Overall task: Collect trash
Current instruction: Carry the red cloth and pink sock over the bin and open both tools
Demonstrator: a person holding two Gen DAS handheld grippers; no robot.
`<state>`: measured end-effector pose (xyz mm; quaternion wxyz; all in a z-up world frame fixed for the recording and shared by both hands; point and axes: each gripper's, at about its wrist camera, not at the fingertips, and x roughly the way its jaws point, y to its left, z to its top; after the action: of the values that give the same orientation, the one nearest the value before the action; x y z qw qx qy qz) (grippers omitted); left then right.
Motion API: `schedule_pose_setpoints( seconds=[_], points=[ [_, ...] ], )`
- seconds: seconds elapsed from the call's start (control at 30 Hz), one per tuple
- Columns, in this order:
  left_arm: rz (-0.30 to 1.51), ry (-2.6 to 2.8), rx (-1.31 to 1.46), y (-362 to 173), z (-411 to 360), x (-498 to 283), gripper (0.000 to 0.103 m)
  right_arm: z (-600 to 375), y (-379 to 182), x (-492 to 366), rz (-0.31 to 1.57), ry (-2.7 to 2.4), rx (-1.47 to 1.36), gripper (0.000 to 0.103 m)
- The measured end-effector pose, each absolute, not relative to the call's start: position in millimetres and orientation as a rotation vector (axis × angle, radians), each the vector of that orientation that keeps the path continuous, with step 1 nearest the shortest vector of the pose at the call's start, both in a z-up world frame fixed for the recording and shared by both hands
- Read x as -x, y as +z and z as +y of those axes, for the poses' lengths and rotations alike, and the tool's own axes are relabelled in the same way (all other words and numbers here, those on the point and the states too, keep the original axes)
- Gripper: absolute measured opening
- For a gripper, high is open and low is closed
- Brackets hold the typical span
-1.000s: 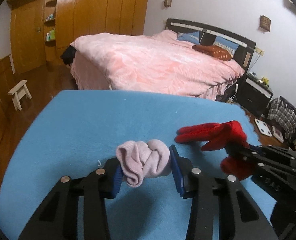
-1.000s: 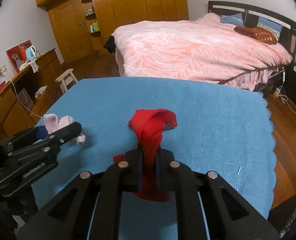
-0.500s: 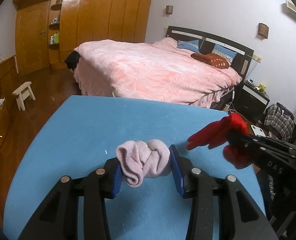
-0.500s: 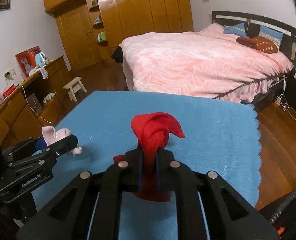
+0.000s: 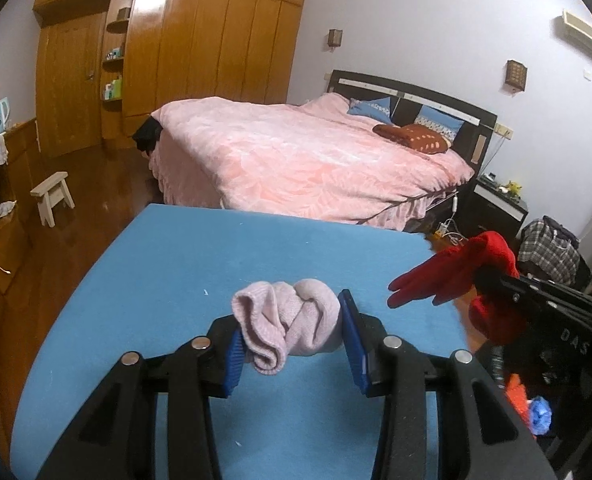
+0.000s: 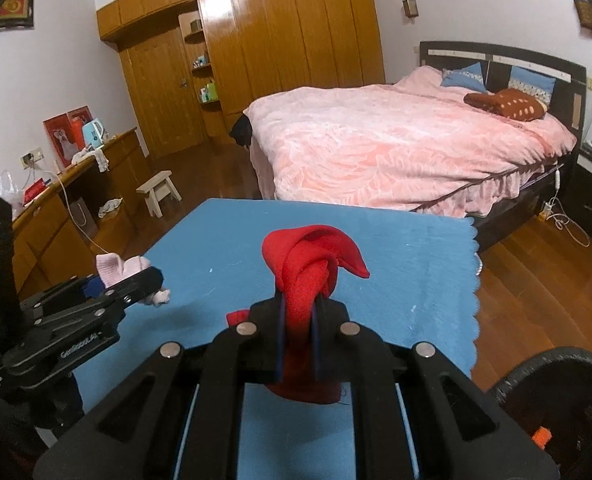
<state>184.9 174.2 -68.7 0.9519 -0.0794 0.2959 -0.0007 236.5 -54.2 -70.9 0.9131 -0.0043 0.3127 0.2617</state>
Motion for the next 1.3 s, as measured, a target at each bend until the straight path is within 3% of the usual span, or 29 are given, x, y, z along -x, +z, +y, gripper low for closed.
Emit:
schedule_pose_setpoints(
  seconds=[1.3],
  points=[
    [0.524,-0.264,0.081,-15,11,-82,0.043,-240,-27,-74,0.538,0.287,-0.052,0.01]
  ],
)
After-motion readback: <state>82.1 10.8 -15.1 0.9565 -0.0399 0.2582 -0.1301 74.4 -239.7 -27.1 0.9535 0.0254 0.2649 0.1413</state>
